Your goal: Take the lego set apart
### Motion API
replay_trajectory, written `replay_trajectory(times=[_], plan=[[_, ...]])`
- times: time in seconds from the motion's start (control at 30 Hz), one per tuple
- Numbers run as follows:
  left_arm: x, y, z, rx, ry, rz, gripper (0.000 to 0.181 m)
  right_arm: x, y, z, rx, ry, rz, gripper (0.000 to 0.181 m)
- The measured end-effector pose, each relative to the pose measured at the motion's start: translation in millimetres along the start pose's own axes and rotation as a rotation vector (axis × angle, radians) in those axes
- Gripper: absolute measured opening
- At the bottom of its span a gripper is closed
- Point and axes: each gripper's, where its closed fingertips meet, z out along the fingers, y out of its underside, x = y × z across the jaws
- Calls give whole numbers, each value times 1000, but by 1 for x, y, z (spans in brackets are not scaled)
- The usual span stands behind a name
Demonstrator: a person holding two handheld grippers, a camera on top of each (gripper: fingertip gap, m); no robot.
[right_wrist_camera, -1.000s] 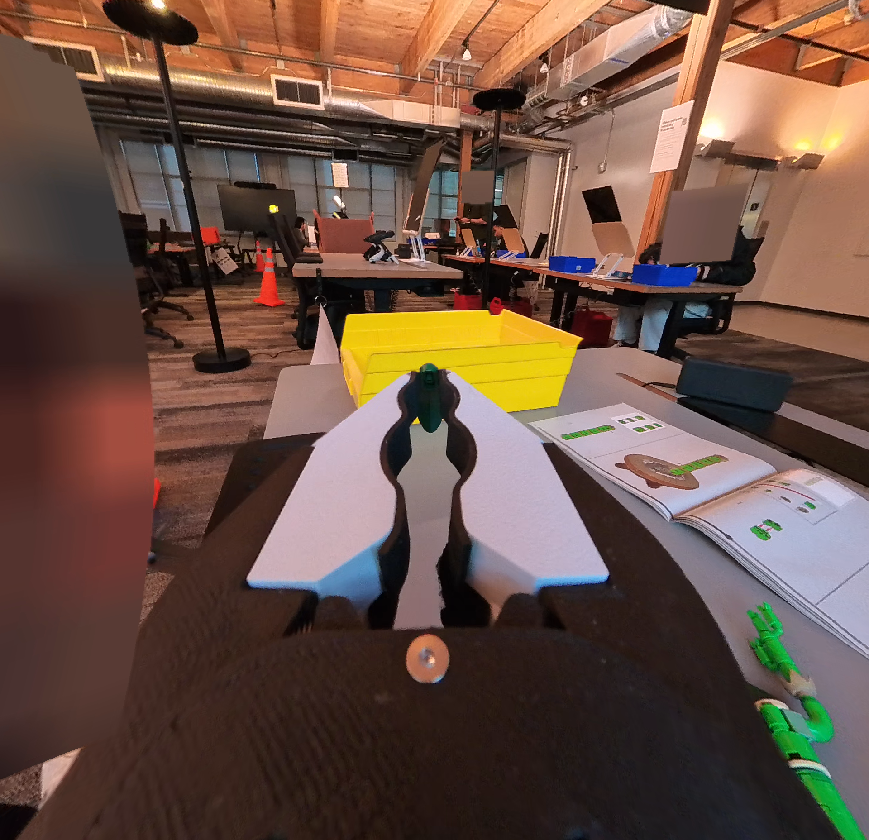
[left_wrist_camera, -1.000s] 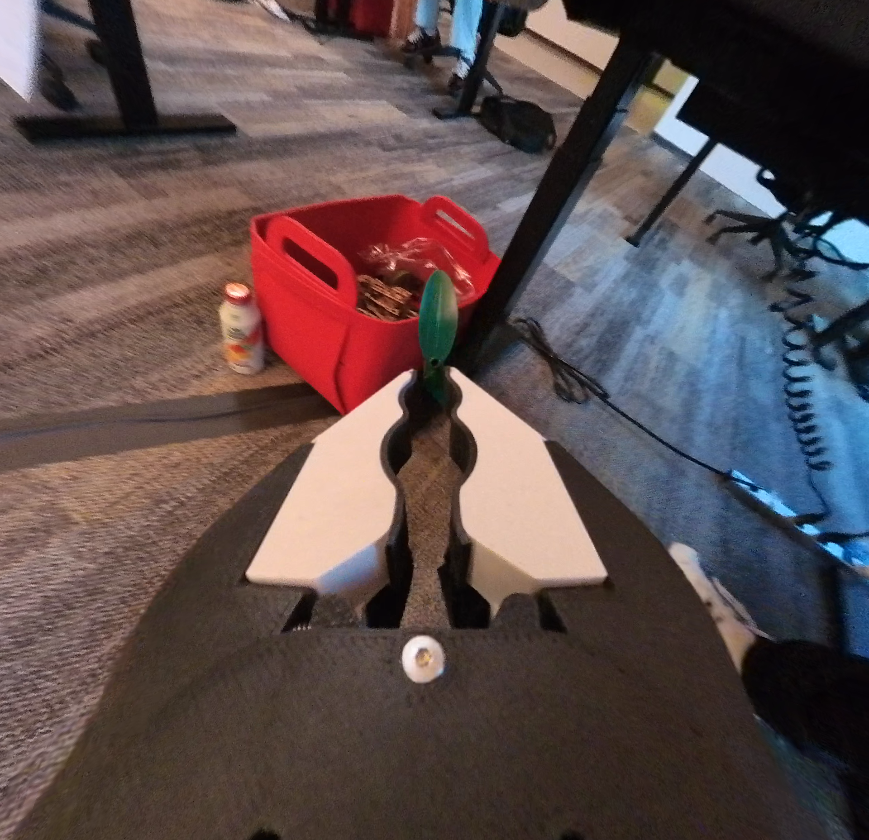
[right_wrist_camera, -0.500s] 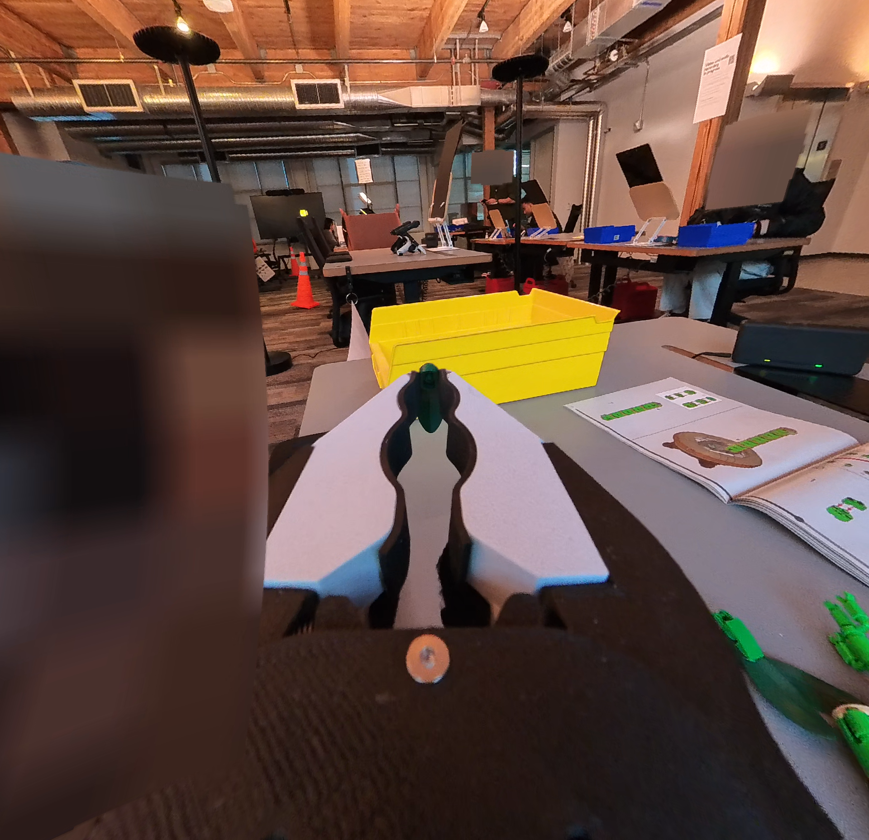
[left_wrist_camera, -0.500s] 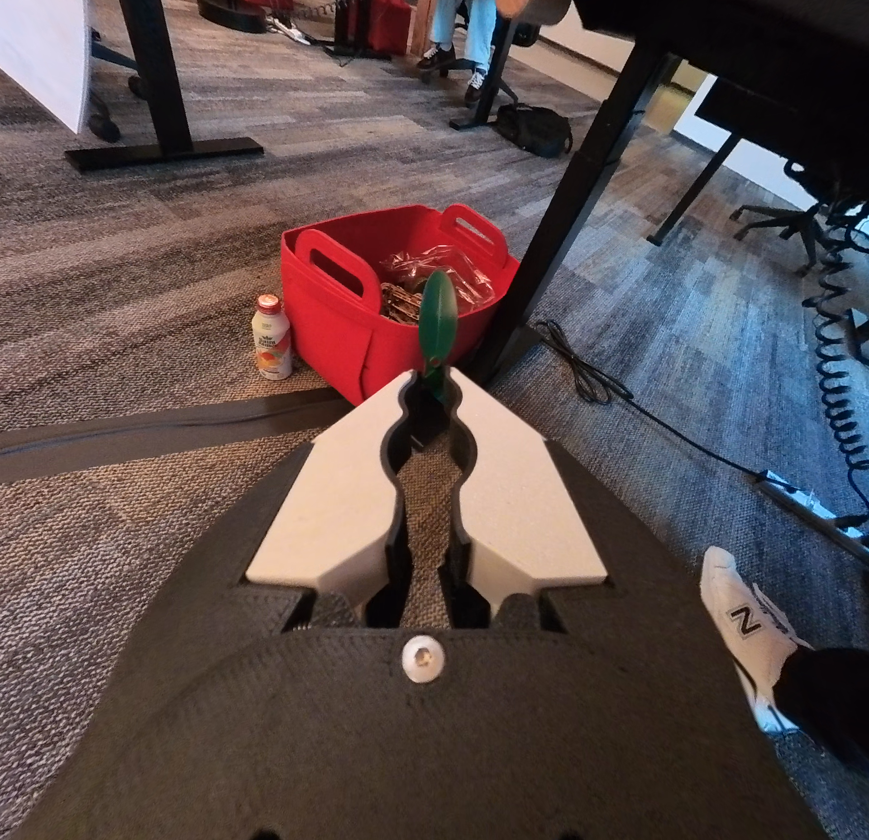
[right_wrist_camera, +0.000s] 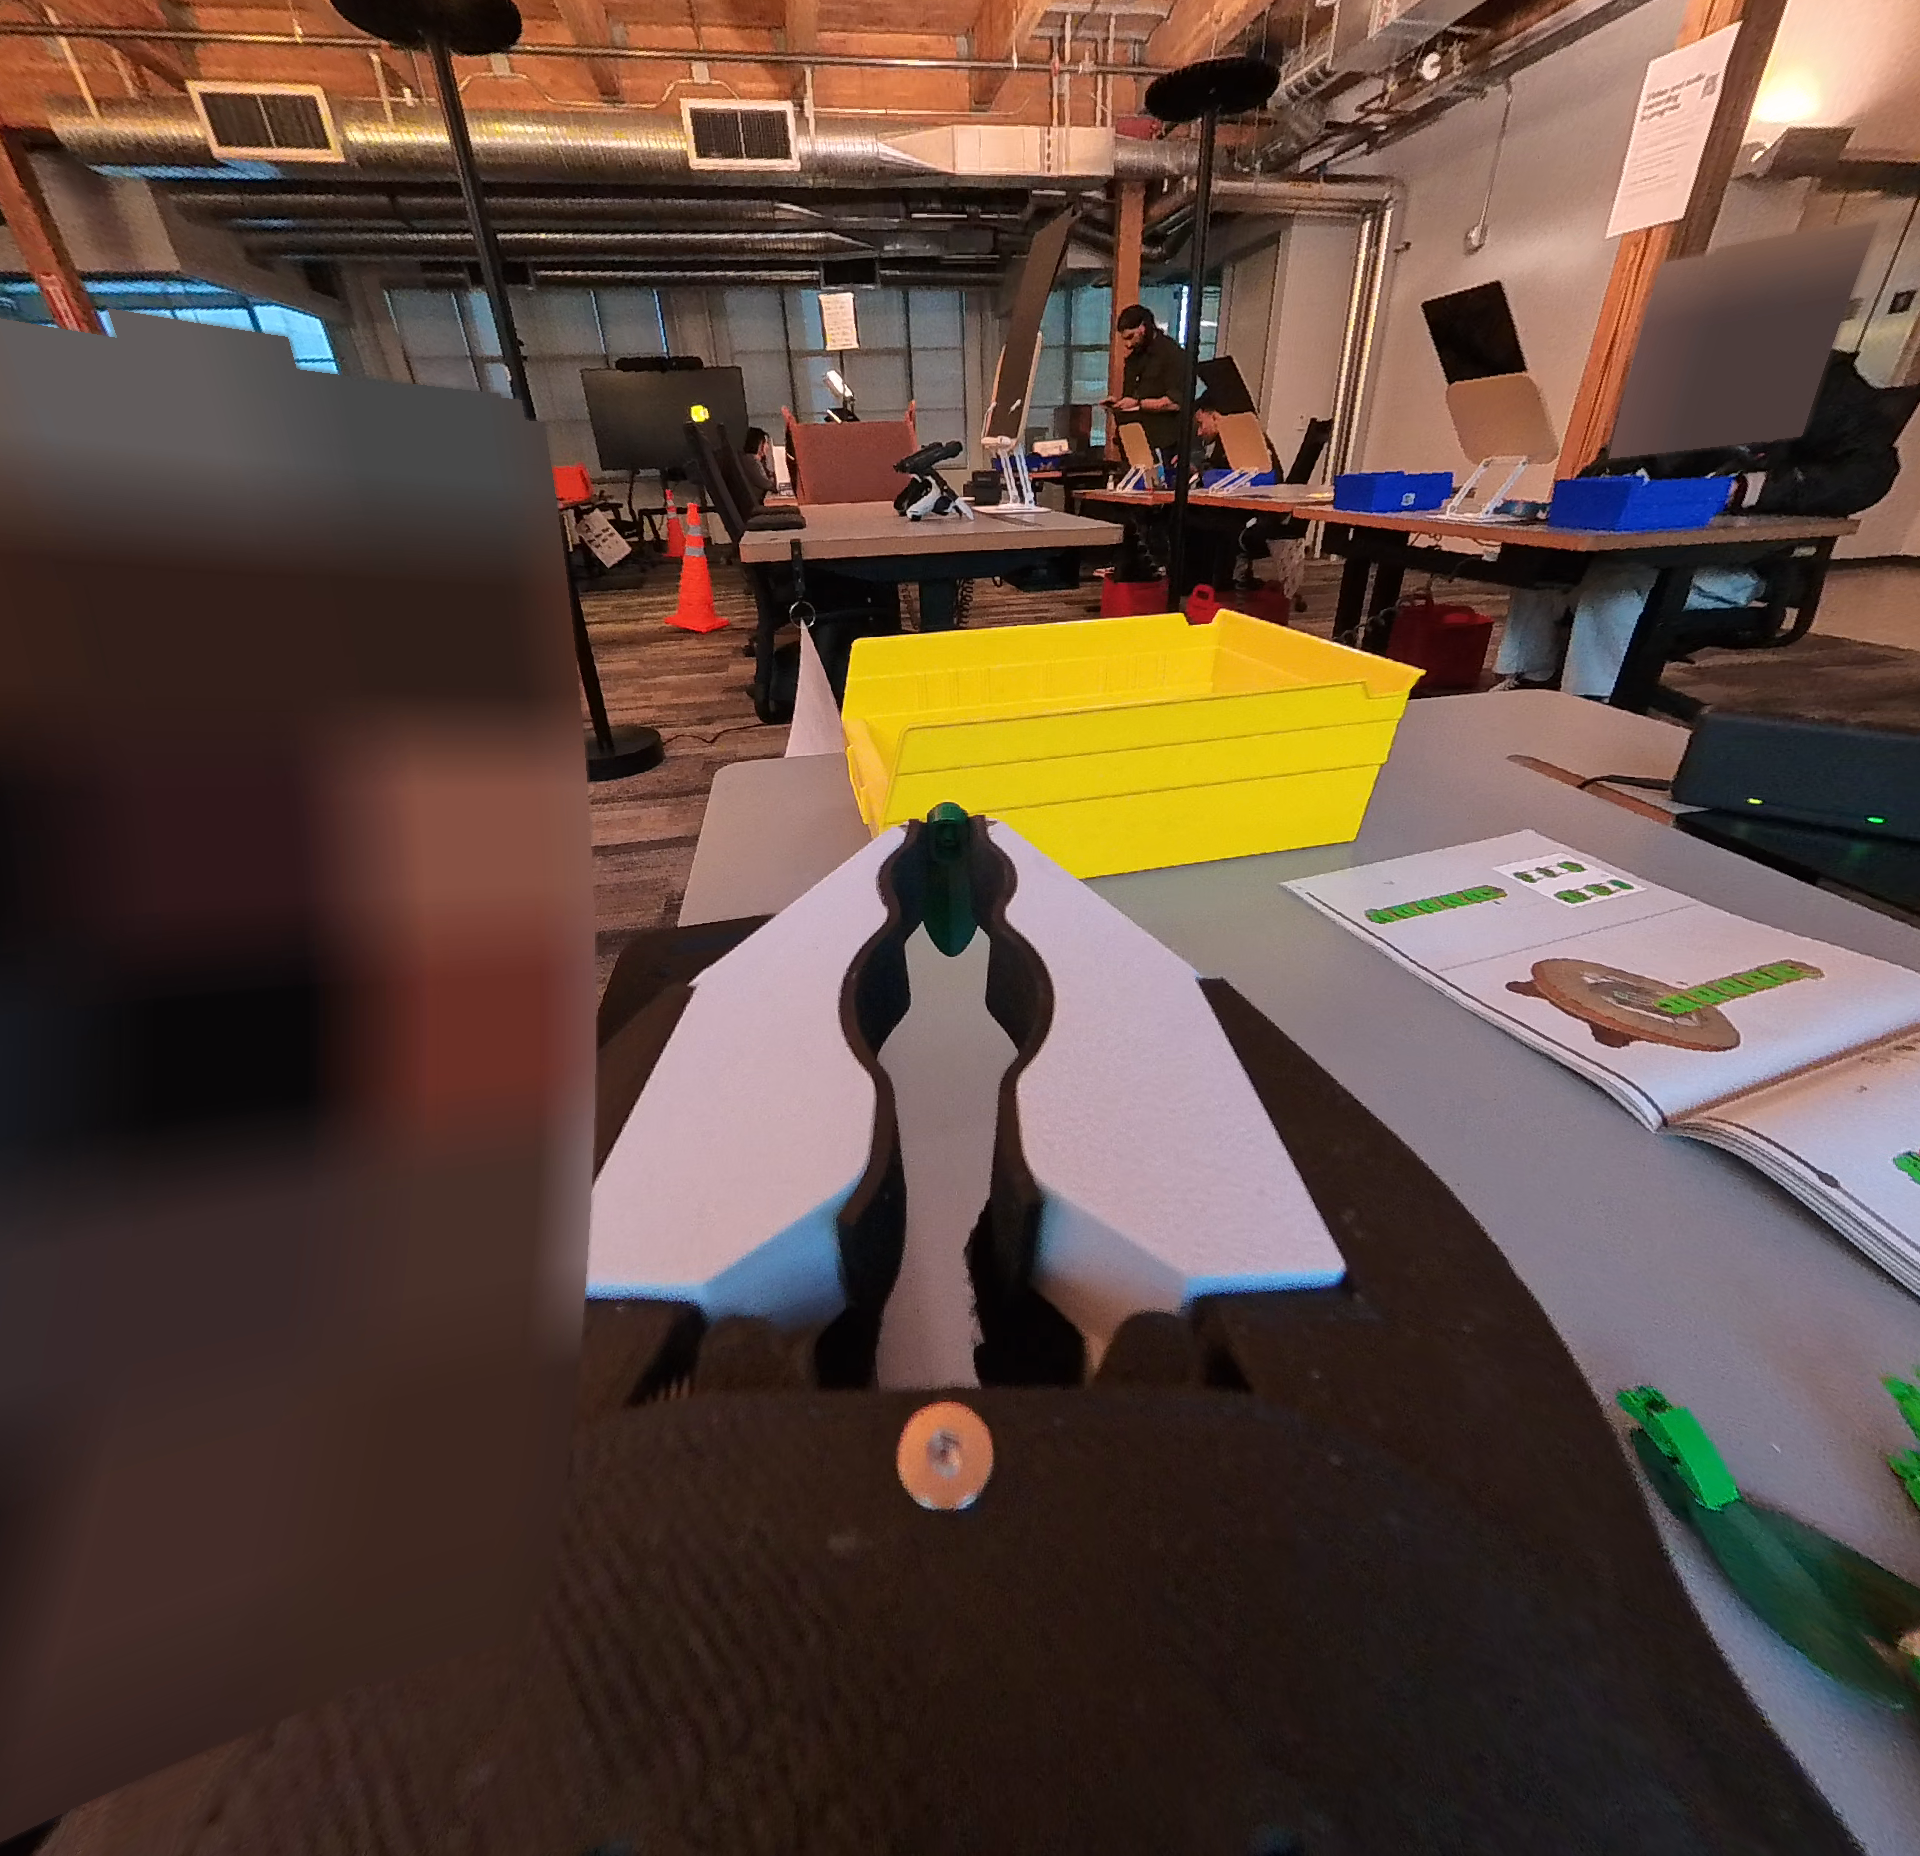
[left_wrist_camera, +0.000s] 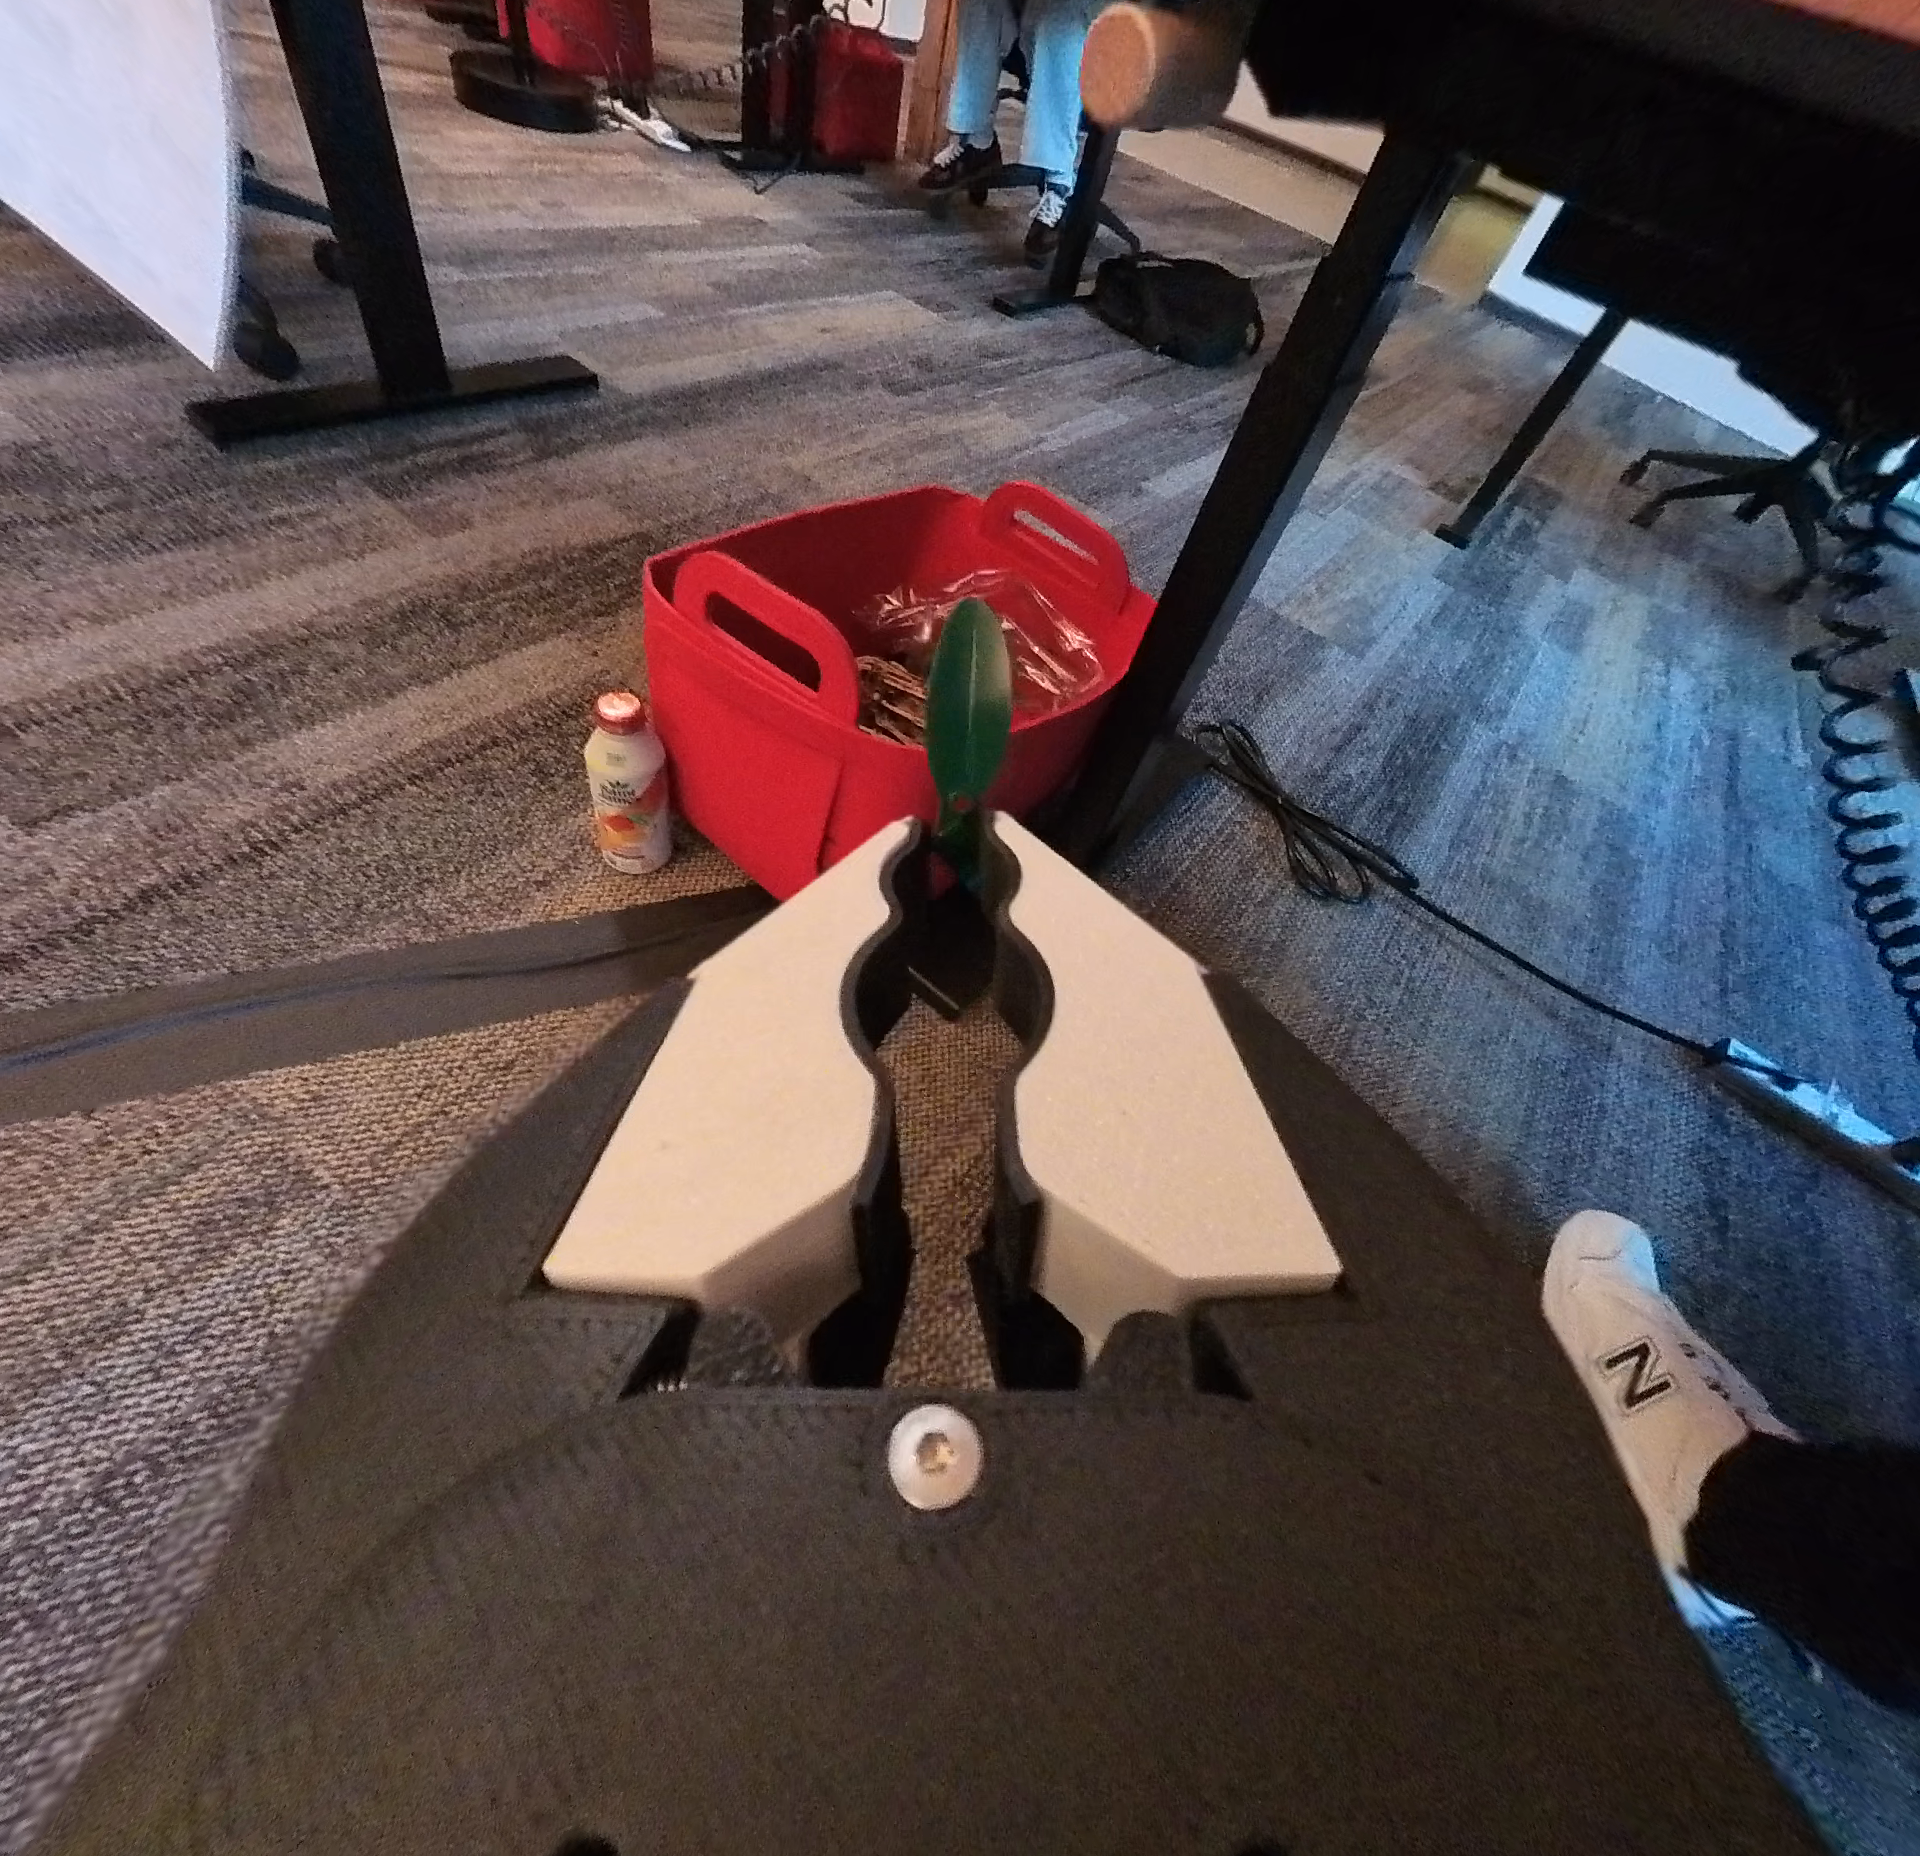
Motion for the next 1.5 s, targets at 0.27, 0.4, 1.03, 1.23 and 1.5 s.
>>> replay_trajectory(times=[0.27,0.4,1.03,1.23,1.5], plan=[[10,-60,-53,55,-1,121,7,-15,5,5,-15,-51,-36,6],[20,-110,-115,-11,-2,128,7,-36,10,-1,-52,-118,-69,6],[-138,-322,-323,-37,-288,121,7,-148,-161,131,-132,-233,-257,6],[-180,-381,-397,-31,-366,79,7,-241,-240,197,-68,-388,-259,6],[-188,-401,-453,26,-463,10,7,-288,-267,232,-48,-503,-166,6]])
